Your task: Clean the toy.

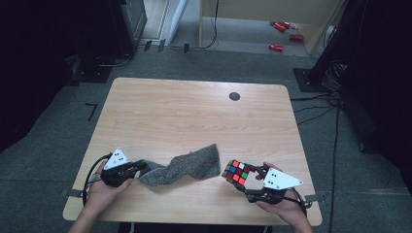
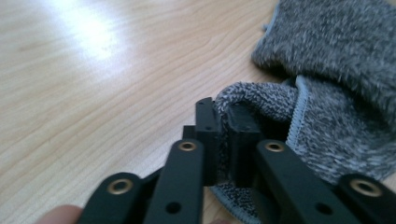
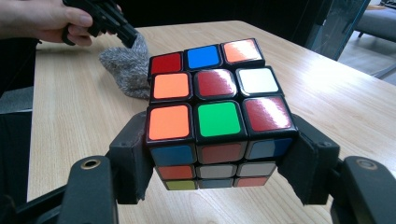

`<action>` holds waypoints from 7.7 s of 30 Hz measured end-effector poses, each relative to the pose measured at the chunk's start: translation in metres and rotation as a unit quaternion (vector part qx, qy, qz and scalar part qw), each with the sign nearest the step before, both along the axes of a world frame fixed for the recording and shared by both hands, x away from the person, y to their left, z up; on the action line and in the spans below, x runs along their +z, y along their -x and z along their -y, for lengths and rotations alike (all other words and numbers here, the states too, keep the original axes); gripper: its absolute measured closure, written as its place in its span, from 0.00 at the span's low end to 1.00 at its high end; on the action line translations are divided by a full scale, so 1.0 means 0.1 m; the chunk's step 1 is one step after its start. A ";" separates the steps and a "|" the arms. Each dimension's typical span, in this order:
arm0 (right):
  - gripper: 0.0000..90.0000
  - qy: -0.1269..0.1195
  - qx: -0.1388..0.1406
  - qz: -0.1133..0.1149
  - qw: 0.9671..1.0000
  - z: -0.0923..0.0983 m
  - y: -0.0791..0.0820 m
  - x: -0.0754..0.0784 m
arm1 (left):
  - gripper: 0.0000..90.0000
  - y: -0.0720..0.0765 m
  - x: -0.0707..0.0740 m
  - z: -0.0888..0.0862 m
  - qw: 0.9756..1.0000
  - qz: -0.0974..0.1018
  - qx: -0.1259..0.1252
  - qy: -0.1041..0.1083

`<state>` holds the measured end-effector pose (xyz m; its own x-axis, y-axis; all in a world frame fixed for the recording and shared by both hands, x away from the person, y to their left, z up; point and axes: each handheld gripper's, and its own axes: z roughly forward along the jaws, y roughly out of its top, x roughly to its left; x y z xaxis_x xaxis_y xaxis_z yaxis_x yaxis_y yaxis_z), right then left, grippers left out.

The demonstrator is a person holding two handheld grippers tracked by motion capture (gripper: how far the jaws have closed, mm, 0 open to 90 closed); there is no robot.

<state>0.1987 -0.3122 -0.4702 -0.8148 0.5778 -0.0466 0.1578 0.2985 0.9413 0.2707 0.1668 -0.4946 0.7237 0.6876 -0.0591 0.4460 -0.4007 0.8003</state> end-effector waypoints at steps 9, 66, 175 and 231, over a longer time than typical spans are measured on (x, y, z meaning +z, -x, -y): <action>0.38 0.002 0.002 -0.001 1.000 -0.03 0.00 -0.01 | 0.60 0.05 0.21 0.44 0.997 0.004 -0.051 0.064; 0.39 0.003 0.073 0.000 0.997 -0.50 0.09 -0.07 | 0.93 0.13 0.23 1.34 0.954 -0.070 -0.214 0.198; 0.39 -0.017 0.008 0.020 1.000 -0.55 0.05 0.00 | 0.91 0.23 0.32 1.37 0.966 -0.027 -0.188 0.175; 0.39 -0.085 -0.045 0.000 0.995 -0.48 -0.01 0.04 | 0.91 0.43 0.14 1.57 0.978 0.073 -0.173 0.088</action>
<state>0.1997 -0.2641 -0.4664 -0.7593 0.6481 0.0585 0.1771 0.1193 0.9769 0.2278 0.0101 -0.4808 0.9205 0.3893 -0.0332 0.1844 -0.3578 0.9154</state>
